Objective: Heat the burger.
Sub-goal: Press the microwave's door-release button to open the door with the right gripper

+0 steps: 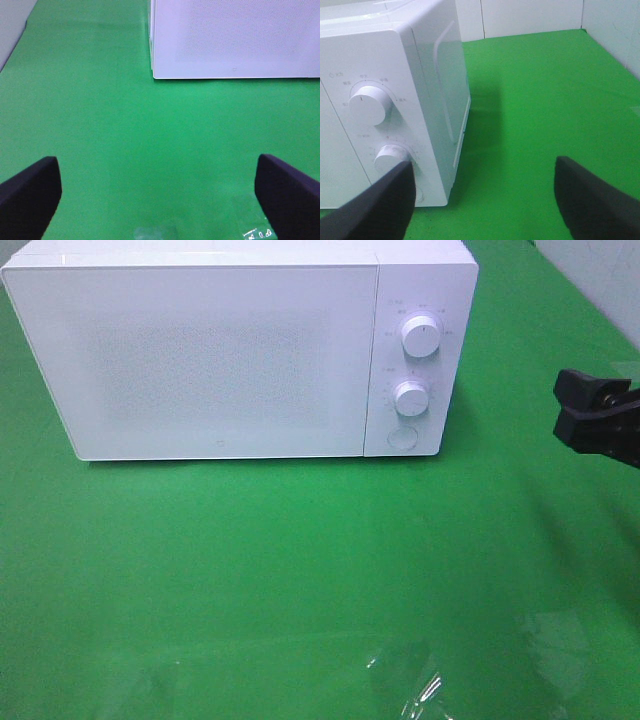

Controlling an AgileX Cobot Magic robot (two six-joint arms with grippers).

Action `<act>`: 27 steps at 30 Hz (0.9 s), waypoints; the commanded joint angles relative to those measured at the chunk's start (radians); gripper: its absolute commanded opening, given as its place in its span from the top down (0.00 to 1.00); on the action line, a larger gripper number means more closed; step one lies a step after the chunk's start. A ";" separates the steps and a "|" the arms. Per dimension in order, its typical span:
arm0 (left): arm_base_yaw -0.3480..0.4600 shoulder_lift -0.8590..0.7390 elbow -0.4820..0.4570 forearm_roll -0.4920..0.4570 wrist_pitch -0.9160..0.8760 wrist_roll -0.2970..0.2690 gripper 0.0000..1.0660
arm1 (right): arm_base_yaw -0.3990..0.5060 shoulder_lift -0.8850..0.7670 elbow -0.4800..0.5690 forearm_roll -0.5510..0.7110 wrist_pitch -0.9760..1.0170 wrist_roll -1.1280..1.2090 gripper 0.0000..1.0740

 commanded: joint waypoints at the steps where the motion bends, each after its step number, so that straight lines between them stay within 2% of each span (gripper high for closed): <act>1: 0.002 -0.017 0.001 -0.005 -0.003 -0.005 0.09 | 0.055 0.028 0.003 0.086 -0.067 -0.072 0.31; 3: 0.002 -0.017 0.001 -0.005 -0.003 -0.005 0.09 | 0.128 0.077 0.003 0.165 -0.115 -0.109 0.31; 4: 0.002 -0.017 0.001 -0.005 -0.003 -0.005 0.09 | 0.128 0.077 0.003 0.165 -0.115 -0.109 0.31; 5: 0.002 -0.017 0.001 -0.005 -0.003 -0.005 0.09 | 0.183 0.115 0.003 0.222 -0.156 -0.118 0.31; 6: 0.002 -0.017 0.001 -0.005 -0.003 -0.005 0.09 | 0.183 0.115 0.003 0.222 -0.156 -0.118 0.31; 7: 0.002 -0.017 0.001 -0.005 -0.003 -0.005 0.09 | 0.236 0.153 0.002 0.280 -0.204 -0.121 0.31; 9: 0.002 -0.017 0.001 -0.005 -0.003 -0.005 0.09 | 0.256 0.168 0.001 0.300 -0.221 -0.125 0.31; 14: 0.002 -0.017 0.001 -0.005 -0.003 -0.005 0.09 | 0.380 0.266 -0.012 0.411 -0.322 -0.129 0.31; 21: 0.002 -0.017 0.001 -0.005 -0.003 -0.005 0.09 | 0.472 0.351 -0.081 0.463 -0.319 -0.166 0.31; 27: 0.002 -0.017 0.001 -0.005 -0.003 -0.005 0.09 | 0.503 0.405 -0.155 0.464 -0.297 -0.166 0.31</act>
